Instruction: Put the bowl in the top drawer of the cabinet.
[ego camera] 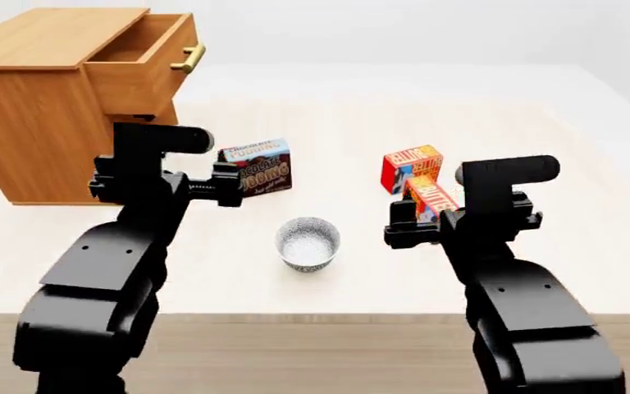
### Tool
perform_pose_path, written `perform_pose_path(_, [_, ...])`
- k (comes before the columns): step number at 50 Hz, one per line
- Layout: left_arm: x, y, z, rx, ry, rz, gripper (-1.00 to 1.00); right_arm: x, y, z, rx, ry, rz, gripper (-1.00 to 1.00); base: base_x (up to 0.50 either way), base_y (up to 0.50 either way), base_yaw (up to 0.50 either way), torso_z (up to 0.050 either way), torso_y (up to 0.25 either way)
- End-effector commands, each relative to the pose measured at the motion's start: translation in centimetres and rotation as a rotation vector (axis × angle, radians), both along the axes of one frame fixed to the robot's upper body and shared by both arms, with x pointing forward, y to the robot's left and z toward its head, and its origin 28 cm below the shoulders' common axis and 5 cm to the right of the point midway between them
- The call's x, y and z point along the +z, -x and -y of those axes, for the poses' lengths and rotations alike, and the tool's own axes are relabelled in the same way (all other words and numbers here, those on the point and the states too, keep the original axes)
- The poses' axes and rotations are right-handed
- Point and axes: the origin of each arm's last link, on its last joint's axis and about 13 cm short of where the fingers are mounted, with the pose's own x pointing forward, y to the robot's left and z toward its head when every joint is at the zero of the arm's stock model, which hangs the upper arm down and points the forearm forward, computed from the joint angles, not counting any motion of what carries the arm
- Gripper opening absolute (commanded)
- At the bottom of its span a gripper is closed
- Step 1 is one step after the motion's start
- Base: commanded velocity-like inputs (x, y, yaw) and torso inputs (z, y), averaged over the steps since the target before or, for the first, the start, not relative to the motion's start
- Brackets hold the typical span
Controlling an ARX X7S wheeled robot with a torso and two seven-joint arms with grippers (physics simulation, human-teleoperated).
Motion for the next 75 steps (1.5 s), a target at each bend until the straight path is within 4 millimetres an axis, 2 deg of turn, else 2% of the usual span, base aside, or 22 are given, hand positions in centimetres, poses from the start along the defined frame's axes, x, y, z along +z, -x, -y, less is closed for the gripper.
perform_pose_path(1, [8.4,-1.5,-0.7,0.039,-0.011,0.071,1.00,5.9,-1.4,0.8,-0.011,-0.016,-0.004,1.00,0.00,0.00,0.00,0.050,0.000])
perform_pose_path(8, [11.6,-2.2,-0.7,0.050,0.012,0.085,1.00,8.2,-1.7,0.8,-0.035,0.029,0.043,1.00,0.00,0.00,0.00,0.050,0.000])
perform_pose_path(13, [12.9,-3.3,-0.9,0.126,-0.026,0.049,1.00,8.5,-1.2,0.7,-0.008,0.085,0.095,1.00,0.05,0.14,0.00,0.014,0.000])
perform_pose_path(23, [14.5,-3.2,-0.9,0.128,-0.066,0.035,1.00,8.1,-1.7,1.0,-0.008,0.109,0.096,1.00,0.38,0.41,0.00,0.000,0.000])
perform_pose_path(44, [13.7,-4.1,-1.3,0.126,-0.071,-0.033,1.00,7.2,-1.8,1.0,0.046,0.128,0.073,1.00,0.49,0.06,0.00,0.000,0.000])
perform_pose_path(58, [12.3,-5.3,-1.2,0.135,-0.033,-0.128,1.00,7.1,-1.7,1.2,0.035,0.162,0.097,1.00,0.50,0.00,0.00,0.000,0.001])
perform_pose_path(63, [11.8,-5.5,-1.1,0.118,-0.026,-0.158,1.00,6.4,-1.9,1.1,0.052,0.190,0.057,1.00,0.50,0.00,0.00,0.000,0.002])
perform_pose_path(75, [11.3,-6.8,-0.7,0.105,-0.011,-0.242,1.00,5.7,-2.2,1.4,0.049,0.212,0.033,1.00,0.01,0.00,0.00,0.000,0.000])
